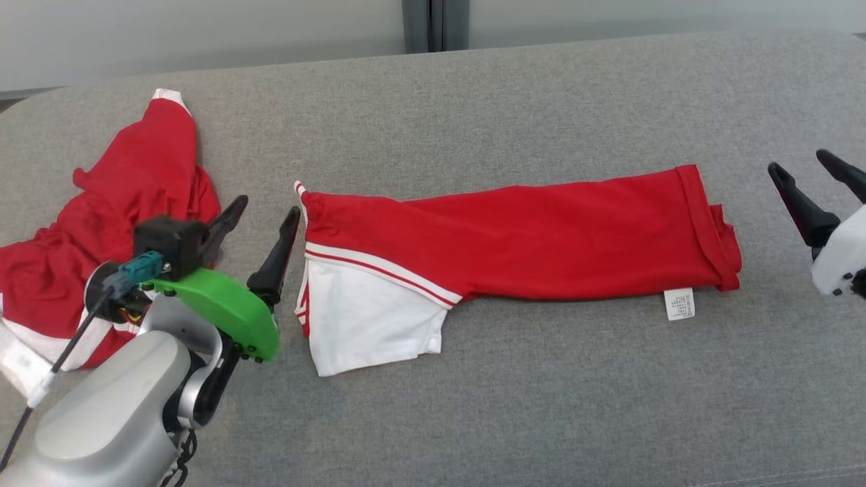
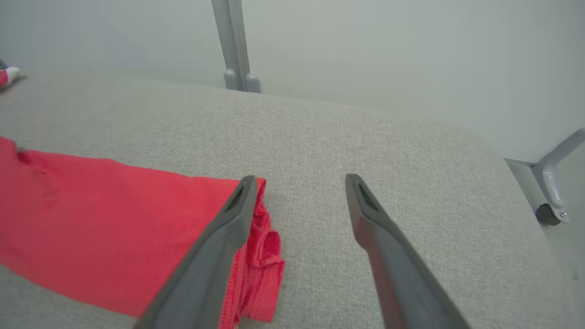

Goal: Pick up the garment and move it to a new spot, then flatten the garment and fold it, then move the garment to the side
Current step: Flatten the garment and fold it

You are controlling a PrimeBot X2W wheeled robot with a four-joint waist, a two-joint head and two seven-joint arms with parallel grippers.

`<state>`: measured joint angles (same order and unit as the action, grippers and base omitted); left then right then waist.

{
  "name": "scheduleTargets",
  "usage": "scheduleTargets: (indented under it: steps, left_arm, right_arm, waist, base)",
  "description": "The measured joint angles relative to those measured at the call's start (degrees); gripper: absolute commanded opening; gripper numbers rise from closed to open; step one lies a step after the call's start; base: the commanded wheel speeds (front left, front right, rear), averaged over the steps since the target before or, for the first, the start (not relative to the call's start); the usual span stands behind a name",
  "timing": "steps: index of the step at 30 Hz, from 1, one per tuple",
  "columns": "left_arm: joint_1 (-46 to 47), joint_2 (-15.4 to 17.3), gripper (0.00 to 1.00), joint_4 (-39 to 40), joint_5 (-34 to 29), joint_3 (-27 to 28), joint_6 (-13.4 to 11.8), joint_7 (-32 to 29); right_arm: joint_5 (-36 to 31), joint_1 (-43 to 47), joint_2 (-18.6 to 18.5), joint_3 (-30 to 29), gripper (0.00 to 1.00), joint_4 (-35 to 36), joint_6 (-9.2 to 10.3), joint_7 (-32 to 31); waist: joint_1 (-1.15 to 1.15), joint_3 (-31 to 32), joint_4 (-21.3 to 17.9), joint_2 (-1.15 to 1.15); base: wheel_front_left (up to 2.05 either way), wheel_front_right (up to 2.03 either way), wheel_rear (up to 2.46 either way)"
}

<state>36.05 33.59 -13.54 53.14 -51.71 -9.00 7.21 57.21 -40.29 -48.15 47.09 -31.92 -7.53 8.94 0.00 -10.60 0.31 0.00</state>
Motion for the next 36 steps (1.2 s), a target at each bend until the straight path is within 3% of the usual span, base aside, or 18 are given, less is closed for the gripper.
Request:
scheduleTargets:
  steps: [3, 8, 13, 19, 22, 26, 31, 36]
  left_arm:
    - [-2.0, -1.4, 1.0, 1.3, 1.9, 3.8, -1.5, 5.1]
    - [-6.3, -5.4, 1.0, 4.4, 2.4, 12.8, -2.5, 7.6]
    - [-15.3, -15.4, 1.0, 9.7, -4.7, 28.2, 2.7, 7.9]
    - [-23.2, -24.8, 1.0, 9.2, -17.5, 39.2, 8.9, 7.9]
    - [-26.0, -28.0, 1.0, 7.5, -22.3, 41.5, 11.7, 7.9]
    - [-28.1, -29.9, 1.0, 5.8, -26.3, 42.7, 14.1, 7.9]
    - [-28.4, -30.6, 1.0, 5.1, -27.3, 44.1, 15.2, 7.9]
    - [-27.3, -30.6, 1.0, 4.8, -27.0, 43.0, 15.8, 7.9]
  right_arm:
    - [-0.4, 0.9, 3.0, -3.6, 1.0, -0.3, 0.0, 4.1]
    - [-3.7, 4.9, 8.4, -12.6, 1.0, 1.6, 0.0, 5.9]
    - [-10.7, 13.4, 16.7, -28.6, 1.0, 9.9, 0.03, 6.1]
    - [-21.3, 23.5, 25.3, -38.6, 1.0, 18.4, 0.04, 6.1]
    - [-24.5, 26.8, 29.2, -40.9, 1.0, 20.6, 0.04, 6.1]
    - [-28.0, 29.5, 31.6, -41.8, 1.0, 21.4, 0.04, 6.1]
    - [-29.9, 30.3, 33.2, -42.7, 1.0, 20.8, 0.04, 6.1]
    - [-32.5, 28.9, 33.8, -45.1, 1.0, 15.5, 0.04, 6.1]
  waist:
    - [0.0, 0.9, -0.1, 0.0]
    - [0.0, 2.2, 0.1, 0.0]
    - [0.0, 2.9, 0.4, 0.0]
    - [0.0, 3.6, 0.6, 0.0]
    - [0.0, 3.8, 0.6, 0.0]
    - [0.0, 3.8, 0.7, 0.0]
    - [0.0, 3.3, 1.0, 0.0]
    - [0.0, 1.6, 1.6, 0.0]
  base:
    - [0.0, 0.0, 0.0]
    - [0.0, 0.0, 0.0]
    - [0.0, 0.0, 0.0]
    - [0.0, 0.0, 0.0]
    - [0.0, 0.0, 0.0]
    - [0.0, 0.0, 0.0]
    - [0.0, 0.0, 0.0]
    - [0.0, 0.0, 0.0]
